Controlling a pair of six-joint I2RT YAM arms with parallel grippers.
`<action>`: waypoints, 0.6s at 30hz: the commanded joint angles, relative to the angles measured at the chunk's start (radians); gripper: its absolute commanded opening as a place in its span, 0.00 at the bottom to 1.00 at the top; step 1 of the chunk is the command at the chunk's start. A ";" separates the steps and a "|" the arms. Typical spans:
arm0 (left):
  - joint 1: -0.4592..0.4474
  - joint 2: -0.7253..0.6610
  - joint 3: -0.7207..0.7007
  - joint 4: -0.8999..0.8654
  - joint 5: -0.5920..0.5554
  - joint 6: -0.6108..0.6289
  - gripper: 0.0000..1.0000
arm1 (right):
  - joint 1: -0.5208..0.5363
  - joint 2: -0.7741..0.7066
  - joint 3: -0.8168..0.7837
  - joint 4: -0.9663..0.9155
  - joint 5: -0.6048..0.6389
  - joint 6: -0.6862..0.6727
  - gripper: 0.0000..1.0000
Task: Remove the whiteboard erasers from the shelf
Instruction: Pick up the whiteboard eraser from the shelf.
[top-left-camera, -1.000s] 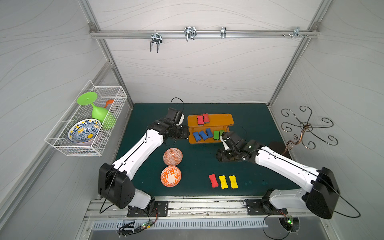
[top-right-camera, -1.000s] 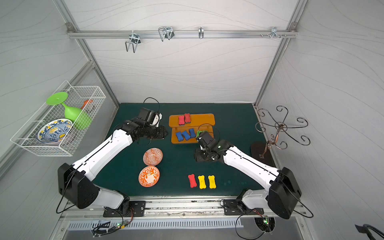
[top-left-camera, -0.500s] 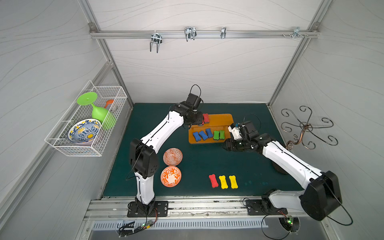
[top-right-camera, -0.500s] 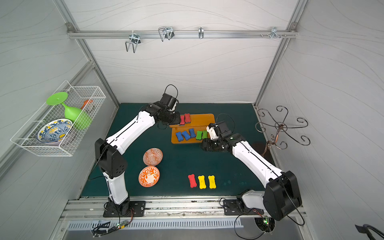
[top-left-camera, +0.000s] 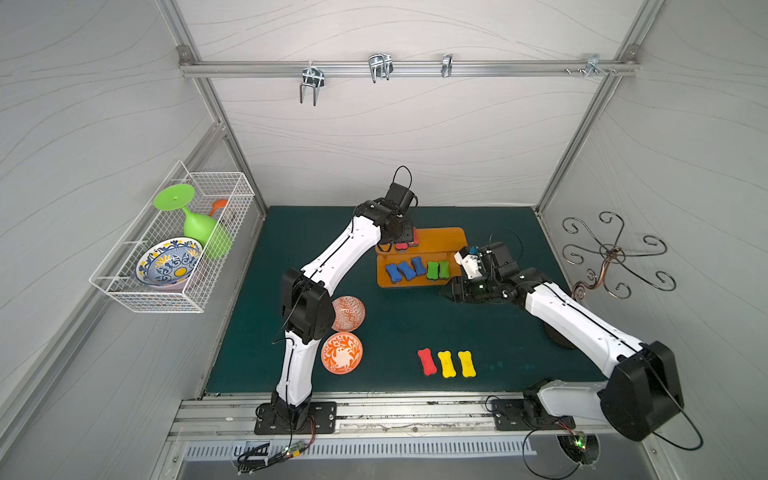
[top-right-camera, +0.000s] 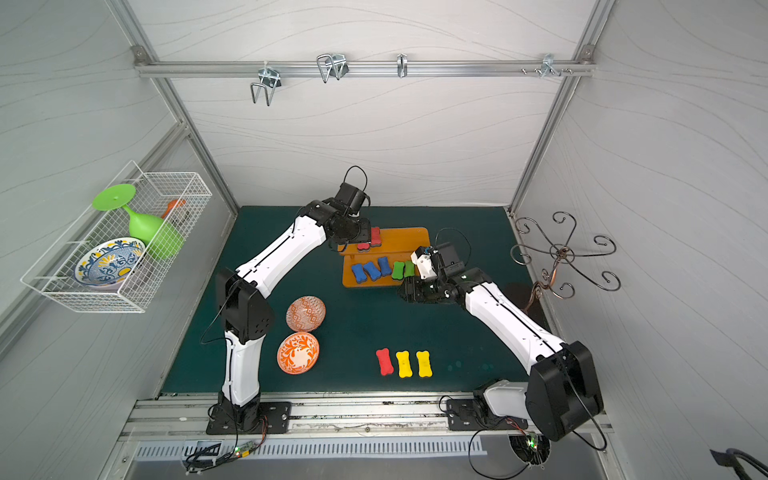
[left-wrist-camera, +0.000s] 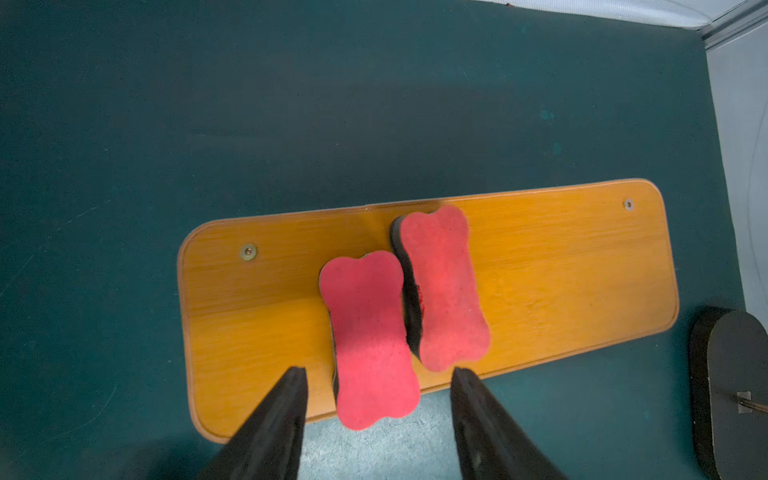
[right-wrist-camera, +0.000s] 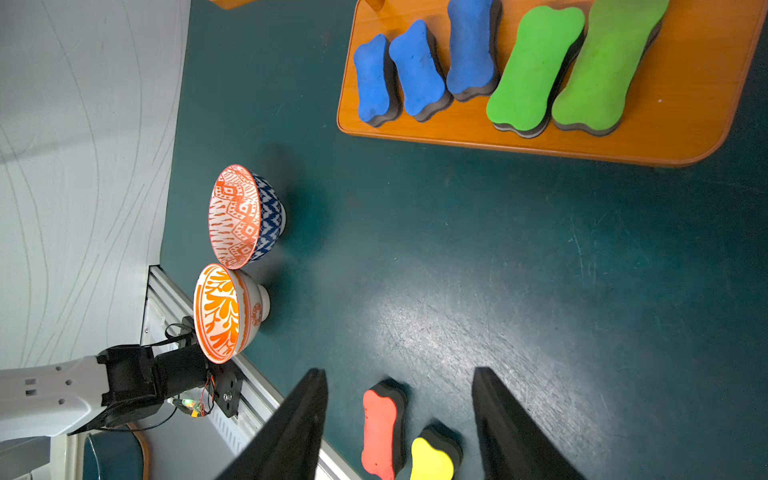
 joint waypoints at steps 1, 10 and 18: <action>-0.008 0.027 0.049 -0.014 -0.014 0.016 0.59 | -0.004 0.006 0.001 0.015 -0.009 -0.009 0.61; -0.009 0.054 0.051 -0.015 -0.042 0.022 0.52 | -0.008 0.018 -0.001 0.020 -0.006 -0.007 0.61; -0.010 0.067 0.055 -0.006 -0.029 0.027 0.58 | -0.008 0.021 -0.004 0.029 -0.010 -0.006 0.61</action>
